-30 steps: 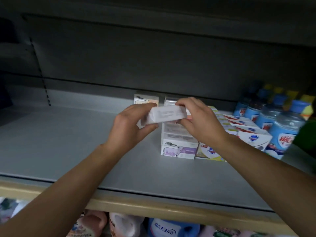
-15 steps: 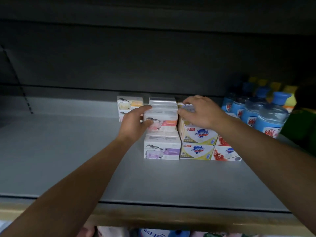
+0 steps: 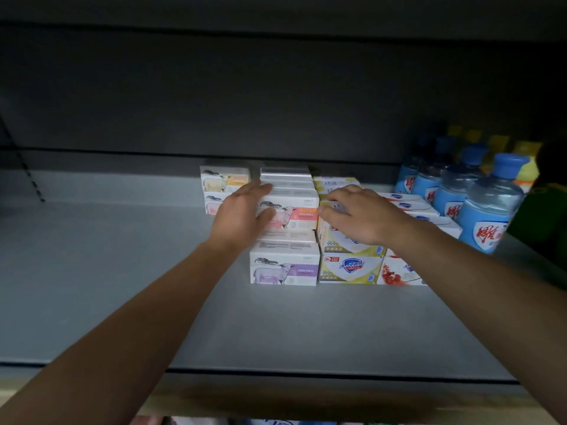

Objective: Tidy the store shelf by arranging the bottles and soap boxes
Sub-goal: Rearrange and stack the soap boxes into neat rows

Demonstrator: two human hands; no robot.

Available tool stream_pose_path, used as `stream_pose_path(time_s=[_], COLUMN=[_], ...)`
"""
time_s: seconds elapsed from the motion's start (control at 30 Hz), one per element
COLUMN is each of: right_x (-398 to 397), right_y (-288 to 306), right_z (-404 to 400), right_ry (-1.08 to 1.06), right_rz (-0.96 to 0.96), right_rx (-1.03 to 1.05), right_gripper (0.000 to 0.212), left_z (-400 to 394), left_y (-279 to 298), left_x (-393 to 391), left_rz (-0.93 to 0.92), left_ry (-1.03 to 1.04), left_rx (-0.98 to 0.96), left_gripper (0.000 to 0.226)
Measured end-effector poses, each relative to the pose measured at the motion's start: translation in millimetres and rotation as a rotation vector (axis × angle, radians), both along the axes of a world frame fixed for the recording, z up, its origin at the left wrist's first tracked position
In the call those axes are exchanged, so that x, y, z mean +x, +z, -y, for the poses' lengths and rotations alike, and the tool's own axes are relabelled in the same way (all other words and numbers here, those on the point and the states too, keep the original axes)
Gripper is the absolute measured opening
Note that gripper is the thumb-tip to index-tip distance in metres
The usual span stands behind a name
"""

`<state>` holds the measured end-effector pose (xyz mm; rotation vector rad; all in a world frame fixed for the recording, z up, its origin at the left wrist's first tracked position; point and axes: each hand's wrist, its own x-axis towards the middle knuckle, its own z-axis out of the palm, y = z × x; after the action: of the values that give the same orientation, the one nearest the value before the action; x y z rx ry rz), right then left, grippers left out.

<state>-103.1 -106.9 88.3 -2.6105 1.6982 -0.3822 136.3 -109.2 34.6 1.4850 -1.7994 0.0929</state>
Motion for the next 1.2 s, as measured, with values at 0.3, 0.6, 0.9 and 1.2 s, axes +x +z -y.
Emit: stream_pose_path(time_s=[0.3, 0.6, 0.9, 1.2], right_x=[70, 188, 244, 233], right_y=[27, 28, 14, 40], right_z=[15, 78, 141, 96], right_ry=[0.143, 0.196, -0.008, 0.152], right_rz=[0.146, 0.018, -0.264, -0.244], right_rx=[-0.15, -0.084, -0.138, -0.185], right_gripper=[0.047, 0.056, 0.046, 0.041], left_z=[-26, -24, -13, -16], left_y=[-16, -50, -58, -49], left_x=[67, 130, 126, 124], left_rz=[-0.362, -0.778, -0.707, -0.785], left_ry=[0.102, 0.156, 0.192, 0.205], left_rx=[0.137, 0.19, 0.201, 0.067], left_gripper=[0.033, 0.019, 0.031, 0.047])
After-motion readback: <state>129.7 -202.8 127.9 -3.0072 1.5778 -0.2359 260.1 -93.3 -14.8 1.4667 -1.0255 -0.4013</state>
